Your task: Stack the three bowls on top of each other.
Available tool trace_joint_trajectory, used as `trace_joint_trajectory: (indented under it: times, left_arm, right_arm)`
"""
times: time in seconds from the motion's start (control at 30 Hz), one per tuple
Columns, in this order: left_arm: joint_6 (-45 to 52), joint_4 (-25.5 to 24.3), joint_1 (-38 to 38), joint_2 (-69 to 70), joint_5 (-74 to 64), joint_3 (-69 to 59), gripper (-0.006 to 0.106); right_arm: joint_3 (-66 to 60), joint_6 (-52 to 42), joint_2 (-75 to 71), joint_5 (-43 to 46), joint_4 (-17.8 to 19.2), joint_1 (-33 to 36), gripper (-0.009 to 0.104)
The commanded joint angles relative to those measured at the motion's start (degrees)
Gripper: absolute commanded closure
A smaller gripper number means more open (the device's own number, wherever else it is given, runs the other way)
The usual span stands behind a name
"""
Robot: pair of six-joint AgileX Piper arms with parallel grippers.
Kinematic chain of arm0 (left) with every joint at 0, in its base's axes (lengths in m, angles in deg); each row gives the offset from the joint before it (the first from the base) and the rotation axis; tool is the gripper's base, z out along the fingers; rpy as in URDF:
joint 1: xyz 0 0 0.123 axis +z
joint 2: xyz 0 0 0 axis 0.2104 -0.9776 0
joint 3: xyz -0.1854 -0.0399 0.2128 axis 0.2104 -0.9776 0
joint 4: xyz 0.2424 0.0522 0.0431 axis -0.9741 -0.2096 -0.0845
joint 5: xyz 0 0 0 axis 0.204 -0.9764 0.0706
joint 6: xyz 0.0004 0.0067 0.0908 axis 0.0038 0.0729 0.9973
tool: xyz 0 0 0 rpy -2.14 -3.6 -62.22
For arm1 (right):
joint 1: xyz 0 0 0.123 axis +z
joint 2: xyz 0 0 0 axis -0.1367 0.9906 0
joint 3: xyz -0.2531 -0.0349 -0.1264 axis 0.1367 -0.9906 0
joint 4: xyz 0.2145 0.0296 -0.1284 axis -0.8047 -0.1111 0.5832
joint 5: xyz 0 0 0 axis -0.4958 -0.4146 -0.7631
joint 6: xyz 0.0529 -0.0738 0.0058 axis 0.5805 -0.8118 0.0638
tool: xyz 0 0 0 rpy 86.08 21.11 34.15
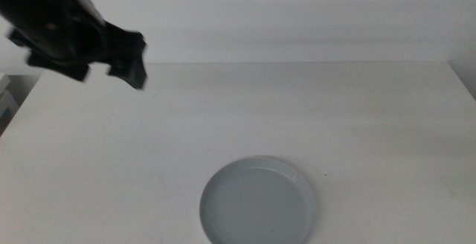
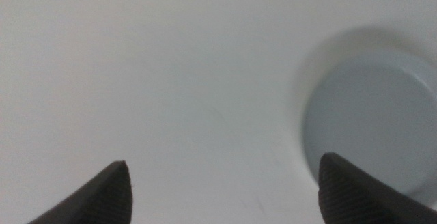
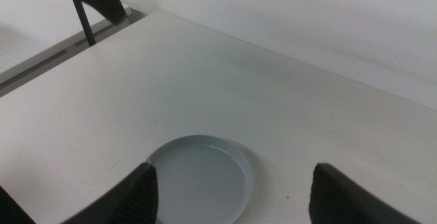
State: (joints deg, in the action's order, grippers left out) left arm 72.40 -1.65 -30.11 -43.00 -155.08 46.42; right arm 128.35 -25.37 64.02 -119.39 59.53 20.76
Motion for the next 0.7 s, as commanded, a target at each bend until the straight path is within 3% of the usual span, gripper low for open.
trace_joint_trajectory:
  times: [0.0, 0.47, 0.67]
  left_arm:
    - [-1.19, -2.41, -0.08, 4.94, 3.69, 1.82, 0.010]
    - [-1.22, -14.35, -0.08, 12.44, 25.25, 1.82, 0.010]
    - [-1.22, -15.15, -0.08, 12.23, 31.59, 1.76, 0.010]
  right_arm:
    - [1.27, -0.48, 0.52, 4.28, 0.24, -0.31, 0.036]
    - [1.27, -0.48, 0.52, 4.28, 0.24, -0.31, 0.036]
    - [1.27, -0.48, 0.52, 4.28, 0.24, -0.31, 0.036]
